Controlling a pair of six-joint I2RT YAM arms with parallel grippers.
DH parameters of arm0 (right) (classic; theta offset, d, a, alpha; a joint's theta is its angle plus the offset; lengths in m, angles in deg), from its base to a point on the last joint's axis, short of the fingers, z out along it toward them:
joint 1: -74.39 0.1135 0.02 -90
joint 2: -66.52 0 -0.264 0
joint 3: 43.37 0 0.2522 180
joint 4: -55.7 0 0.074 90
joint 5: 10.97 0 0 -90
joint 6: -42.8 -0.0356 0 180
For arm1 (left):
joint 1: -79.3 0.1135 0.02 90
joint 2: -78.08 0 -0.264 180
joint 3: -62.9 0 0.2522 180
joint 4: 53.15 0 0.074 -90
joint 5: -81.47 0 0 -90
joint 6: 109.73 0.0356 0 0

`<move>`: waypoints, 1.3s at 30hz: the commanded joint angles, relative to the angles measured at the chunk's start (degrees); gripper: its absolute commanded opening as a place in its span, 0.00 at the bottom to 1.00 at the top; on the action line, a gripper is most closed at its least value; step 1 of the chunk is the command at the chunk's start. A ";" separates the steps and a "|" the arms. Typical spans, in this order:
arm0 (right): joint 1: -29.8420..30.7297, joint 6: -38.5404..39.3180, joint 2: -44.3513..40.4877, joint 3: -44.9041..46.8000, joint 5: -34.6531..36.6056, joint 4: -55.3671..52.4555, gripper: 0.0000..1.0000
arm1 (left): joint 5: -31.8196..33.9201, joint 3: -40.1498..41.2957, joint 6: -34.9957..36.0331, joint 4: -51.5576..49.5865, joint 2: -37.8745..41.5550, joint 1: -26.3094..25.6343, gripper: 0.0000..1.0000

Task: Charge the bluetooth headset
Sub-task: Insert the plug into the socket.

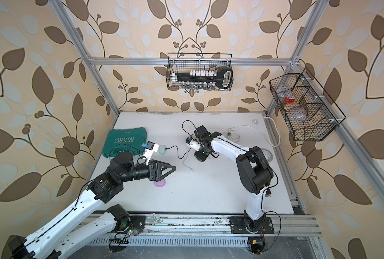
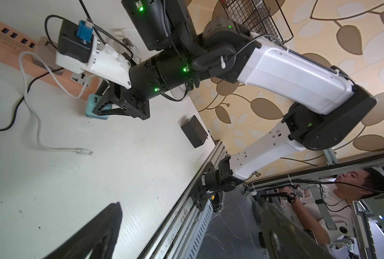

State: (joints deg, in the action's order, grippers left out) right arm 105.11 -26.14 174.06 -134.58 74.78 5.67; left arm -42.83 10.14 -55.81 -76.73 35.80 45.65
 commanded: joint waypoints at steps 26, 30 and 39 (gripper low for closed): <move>-6.05 -2.23 -1.71 -0.08 -6.51 13.40 0.25 | 0.20 -0.46 1.80 -0.44 -0.25 0.48 0.99; -6.13 -2.06 -1.07 0.27 -6.69 13.18 0.24 | 0.12 -0.46 1.81 -0.44 -0.43 0.43 0.99; -6.46 -1.11 -0.17 2.20 -5.86 12.94 0.25 | 0.27 -0.37 1.85 -0.54 -0.35 0.47 0.99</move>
State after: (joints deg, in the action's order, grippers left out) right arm 98.92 -27.60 172.49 -133.49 69.17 18.19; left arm -42.79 10.14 -55.61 -77.94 35.21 45.65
